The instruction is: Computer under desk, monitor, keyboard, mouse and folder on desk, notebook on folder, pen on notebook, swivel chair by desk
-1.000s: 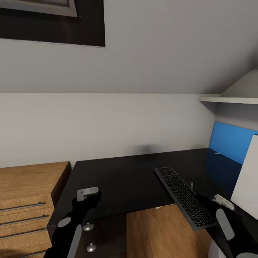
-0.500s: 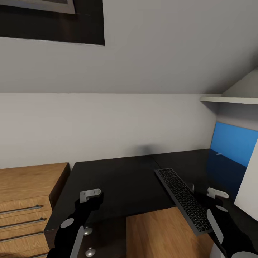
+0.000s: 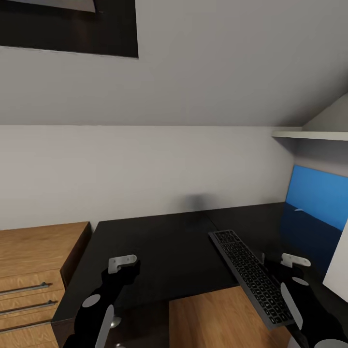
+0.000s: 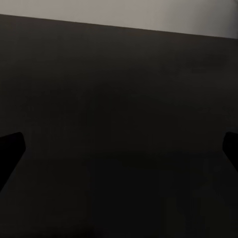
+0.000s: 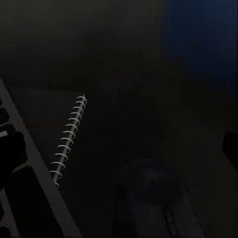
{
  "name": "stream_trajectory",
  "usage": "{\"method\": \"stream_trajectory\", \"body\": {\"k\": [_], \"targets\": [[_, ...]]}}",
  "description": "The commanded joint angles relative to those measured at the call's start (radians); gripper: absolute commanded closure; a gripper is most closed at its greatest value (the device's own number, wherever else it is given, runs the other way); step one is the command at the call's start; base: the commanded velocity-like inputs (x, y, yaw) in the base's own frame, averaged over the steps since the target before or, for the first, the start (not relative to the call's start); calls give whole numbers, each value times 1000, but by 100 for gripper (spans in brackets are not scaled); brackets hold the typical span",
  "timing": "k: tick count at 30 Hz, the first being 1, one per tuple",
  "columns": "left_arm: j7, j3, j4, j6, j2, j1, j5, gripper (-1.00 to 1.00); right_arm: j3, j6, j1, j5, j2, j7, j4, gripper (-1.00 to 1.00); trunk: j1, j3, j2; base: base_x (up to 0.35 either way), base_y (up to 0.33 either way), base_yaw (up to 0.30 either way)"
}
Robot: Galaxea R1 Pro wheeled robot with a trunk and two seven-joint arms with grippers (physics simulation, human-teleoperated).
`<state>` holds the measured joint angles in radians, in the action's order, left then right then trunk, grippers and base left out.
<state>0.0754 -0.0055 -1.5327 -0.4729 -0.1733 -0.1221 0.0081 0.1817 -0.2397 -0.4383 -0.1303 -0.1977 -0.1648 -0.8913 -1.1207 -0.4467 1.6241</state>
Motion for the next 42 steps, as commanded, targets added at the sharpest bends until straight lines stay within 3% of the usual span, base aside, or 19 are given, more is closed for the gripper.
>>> {"method": "stream_trajectory", "body": {"k": [1, 10, 16, 18, 29, 42], "targets": [[4, -1, -1, -5, 0, -1, 1, -100, -1, -4, 0, -5, -2, -5, -2, -100, 0, -1, 1, 27, -6, 0], [4, -1, -2, -6, -1, -1, 1, -100, 1, -8, -8, 22, -8, -8, 4, -100, 0, -1, 1, 7, -2, 0], [4, -1, -3, -6, 0, -1, 2, -100, 3, -28, -27, 22, -46, -32, 36, -100, 0, -1, 1, 0, 0, 0], [4, -1, -4, -6, 0, -1, 2, -100, 4, -66, -44, 21, -57, -36, 49, -100, 0, -1, 1, 0, 0, 0], [4, -1, -4, -6, 0, -1, 1, -100, 4, -116, -51, 23, -59, -33, 54, -100, 0, -1, 1, 0, 0, 0], [4, -1, -13, -6, 0, 1, 1, -100, 3, -121, -77, 24, -60, -29, 114, -100, 0, -1, 1, 0, 0, 0]]}}
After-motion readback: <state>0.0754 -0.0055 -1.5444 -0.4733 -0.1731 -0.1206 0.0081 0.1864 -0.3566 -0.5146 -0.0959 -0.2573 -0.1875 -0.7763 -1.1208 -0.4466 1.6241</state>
